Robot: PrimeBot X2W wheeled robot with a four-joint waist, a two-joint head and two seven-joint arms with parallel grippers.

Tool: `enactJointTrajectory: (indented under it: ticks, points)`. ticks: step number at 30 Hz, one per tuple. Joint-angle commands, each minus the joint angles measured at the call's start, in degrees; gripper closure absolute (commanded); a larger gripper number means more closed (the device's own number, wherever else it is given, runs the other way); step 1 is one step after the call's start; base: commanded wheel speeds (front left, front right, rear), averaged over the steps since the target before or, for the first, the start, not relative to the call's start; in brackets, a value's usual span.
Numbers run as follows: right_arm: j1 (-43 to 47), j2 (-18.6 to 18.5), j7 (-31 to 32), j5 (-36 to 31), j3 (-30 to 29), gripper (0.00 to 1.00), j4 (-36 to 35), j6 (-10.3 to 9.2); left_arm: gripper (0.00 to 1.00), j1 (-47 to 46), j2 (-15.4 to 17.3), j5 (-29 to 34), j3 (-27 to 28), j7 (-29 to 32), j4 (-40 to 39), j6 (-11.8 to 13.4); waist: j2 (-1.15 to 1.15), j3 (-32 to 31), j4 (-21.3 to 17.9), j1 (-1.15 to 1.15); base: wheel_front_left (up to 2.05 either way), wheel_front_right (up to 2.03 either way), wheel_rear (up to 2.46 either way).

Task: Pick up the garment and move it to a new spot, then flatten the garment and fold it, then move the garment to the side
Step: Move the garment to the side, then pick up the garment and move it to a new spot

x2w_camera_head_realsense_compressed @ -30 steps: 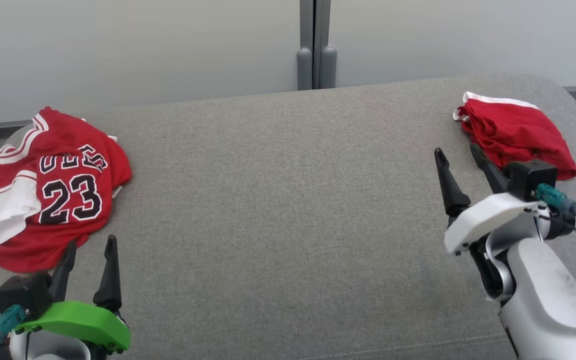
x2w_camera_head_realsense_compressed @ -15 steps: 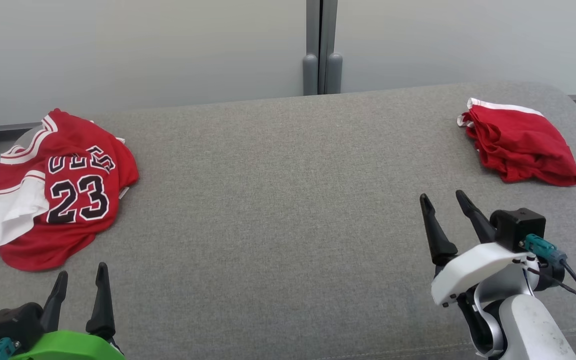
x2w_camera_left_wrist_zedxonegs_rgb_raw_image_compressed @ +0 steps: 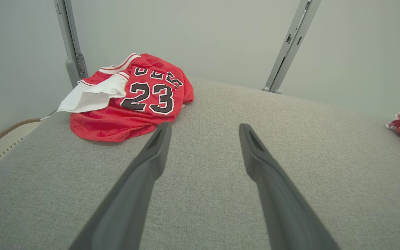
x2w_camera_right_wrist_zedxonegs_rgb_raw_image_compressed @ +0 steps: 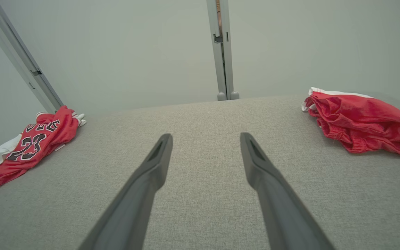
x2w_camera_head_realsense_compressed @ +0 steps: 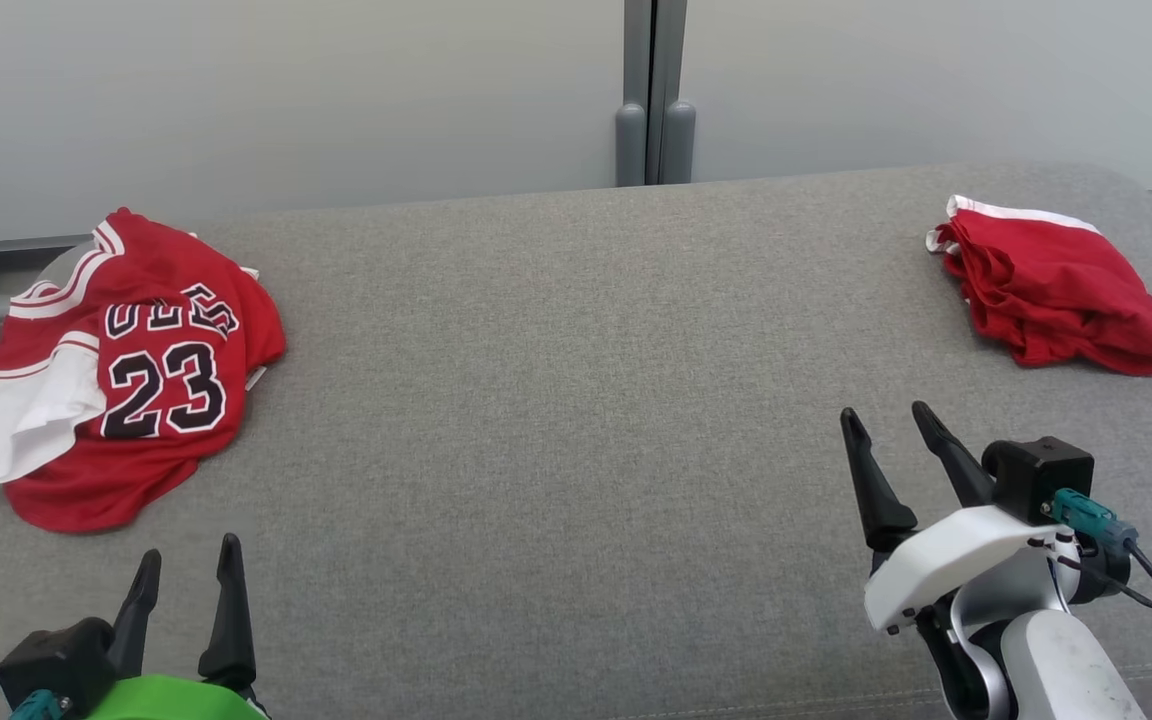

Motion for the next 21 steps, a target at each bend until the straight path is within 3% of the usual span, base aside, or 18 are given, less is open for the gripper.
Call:
enactJointTrajectory:
  ticks: [1, 21]
  points:
    - [0.27, -0.03, -0.14, 0.32, -0.17, 0.0, 0.48, -0.06, 0.0, -0.53, -0.2, 0.71, -0.26, -0.24, 0.3, -0.4, 0.0, -0.01, 0.04, 0.0, 0.0, 0.0, 0.0]
    - [-0.26, -0.03, -0.73, 0.96, -0.24, 0.0, 1.28, -0.06, 0.0, -2.67, -0.16, 1.24, -1.73, 0.59, 1.21, -0.96, 0.0, 0.25, 0.05, 0.0, 0.0, 0.0, 0.0]
